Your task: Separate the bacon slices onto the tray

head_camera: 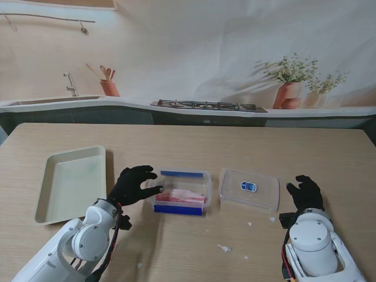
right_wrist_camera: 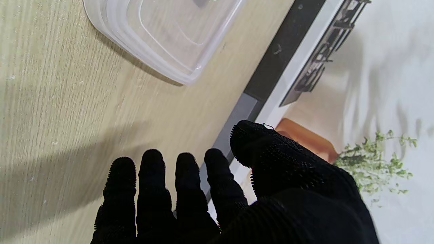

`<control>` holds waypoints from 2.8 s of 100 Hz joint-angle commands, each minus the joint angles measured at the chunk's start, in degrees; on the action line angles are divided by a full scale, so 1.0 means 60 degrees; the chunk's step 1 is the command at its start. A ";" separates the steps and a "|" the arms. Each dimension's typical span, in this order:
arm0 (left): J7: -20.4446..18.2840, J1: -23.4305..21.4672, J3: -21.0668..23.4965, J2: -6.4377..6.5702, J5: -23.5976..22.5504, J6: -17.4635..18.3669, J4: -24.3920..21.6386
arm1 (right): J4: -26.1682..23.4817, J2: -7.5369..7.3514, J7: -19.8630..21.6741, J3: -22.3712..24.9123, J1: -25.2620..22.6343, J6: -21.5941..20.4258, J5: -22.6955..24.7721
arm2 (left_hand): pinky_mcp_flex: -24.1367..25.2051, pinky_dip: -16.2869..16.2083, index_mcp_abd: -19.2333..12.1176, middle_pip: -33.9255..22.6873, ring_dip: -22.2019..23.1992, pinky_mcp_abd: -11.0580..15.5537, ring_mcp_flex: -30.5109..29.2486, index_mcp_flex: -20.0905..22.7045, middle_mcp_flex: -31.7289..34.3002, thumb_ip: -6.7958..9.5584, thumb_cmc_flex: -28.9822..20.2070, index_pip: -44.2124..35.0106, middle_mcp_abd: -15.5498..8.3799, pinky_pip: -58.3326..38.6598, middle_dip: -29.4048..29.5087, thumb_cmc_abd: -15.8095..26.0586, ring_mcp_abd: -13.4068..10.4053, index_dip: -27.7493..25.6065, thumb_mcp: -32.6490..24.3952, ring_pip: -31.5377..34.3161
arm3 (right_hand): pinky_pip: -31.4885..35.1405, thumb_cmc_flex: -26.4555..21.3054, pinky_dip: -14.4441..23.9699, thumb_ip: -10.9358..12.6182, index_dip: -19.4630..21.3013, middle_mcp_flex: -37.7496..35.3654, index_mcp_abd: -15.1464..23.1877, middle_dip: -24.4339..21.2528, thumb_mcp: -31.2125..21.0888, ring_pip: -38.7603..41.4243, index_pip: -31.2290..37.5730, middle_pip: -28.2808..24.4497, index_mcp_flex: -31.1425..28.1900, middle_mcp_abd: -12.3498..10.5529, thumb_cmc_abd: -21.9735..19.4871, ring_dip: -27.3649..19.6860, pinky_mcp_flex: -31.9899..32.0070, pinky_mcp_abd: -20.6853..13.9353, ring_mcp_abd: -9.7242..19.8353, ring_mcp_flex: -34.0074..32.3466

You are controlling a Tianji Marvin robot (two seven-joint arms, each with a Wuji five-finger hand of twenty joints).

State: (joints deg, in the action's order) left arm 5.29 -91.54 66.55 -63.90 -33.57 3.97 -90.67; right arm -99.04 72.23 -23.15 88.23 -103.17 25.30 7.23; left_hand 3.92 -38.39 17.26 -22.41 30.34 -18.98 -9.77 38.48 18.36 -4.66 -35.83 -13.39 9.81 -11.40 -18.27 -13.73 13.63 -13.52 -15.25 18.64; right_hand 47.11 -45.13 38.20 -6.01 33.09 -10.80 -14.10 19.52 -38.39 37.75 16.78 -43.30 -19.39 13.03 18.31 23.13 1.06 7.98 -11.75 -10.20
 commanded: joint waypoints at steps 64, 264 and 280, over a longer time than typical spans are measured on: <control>-0.0380 -0.0007 0.0288 0.0127 -0.0633 0.0681 0.0055 | -0.0459 -0.0614 0.0757 -0.0782 -0.0146 -0.2509 0.3087 | -0.0248 -0.0086 -0.1280 0.1430 -0.0886 0.0144 0.1010 -0.3454 -0.1168 0.0525 0.0133 -0.0654 -0.0503 0.0247 0.0940 -0.0565 -0.0868 0.0086 -0.0453 -0.1309 | -0.3280 0.0822 0.0279 0.0150 -0.0756 0.0217 0.0759 -0.0208 -0.0118 -0.0871 0.0619 0.0715 0.0011 -0.0796 0.0370 -0.0519 -0.0471 -0.0568 0.0848 0.0445; -0.0421 0.0111 0.0253 0.0098 -0.0444 0.0827 -0.0359 | 0.3051 -0.1951 0.4825 -0.5024 0.4075 -0.5848 0.6359 | -0.0496 0.0021 -0.0832 0.0253 -0.0728 0.0075 0.0694 -0.2505 -0.0816 0.0429 0.0146 -0.0729 -0.0127 0.0184 0.0307 -0.0427 -0.0621 0.0122 -0.0796 -0.0636 | -0.4817 0.3905 0.0047 -0.0020 -0.2590 0.0068 0.0753 -0.1415 0.1116 -0.3493 -0.0817 0.4235 0.1367 -0.1381 0.1124 -0.1614 0.0434 -0.0379 0.1718 0.0487; -0.0544 0.0281 0.0107 0.0108 -0.0409 0.0898 -0.0580 | 0.3055 -0.1954 0.4831 -0.5032 0.4080 -0.5852 0.6373 | -0.1209 -0.0290 -0.0622 -0.0023 -0.0461 -0.0188 0.0021 -0.1772 0.0050 0.0409 0.0055 -0.0808 0.0150 -0.0277 0.0152 -0.0362 -0.0186 0.0093 -0.0923 0.0098 | -0.4772 0.3941 0.0088 -0.0034 -0.2522 0.0066 0.0703 -0.1261 0.1006 -0.3353 -0.0713 0.3881 0.1329 -0.1339 0.1151 -0.1582 0.0428 -0.0364 0.1694 0.0505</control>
State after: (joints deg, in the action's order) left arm 3.27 -90.56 67.59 -63.02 -36.15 8.85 -92.49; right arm -80.77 60.27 4.88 58.11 -78.27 -9.98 45.28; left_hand -1.45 -38.67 12.94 -21.51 26.24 -18.91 -7.92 25.93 16.86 -3.91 -35.84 -18.00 9.26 -11.40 -16.27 -16.67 11.69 -13.43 -19.51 17.26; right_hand 19.04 -20.87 38.52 -6.01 17.24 -10.89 -8.78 11.43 -30.86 16.98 12.00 -17.85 -12.20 4.72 25.07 13.10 3.40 5.81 -2.57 -8.78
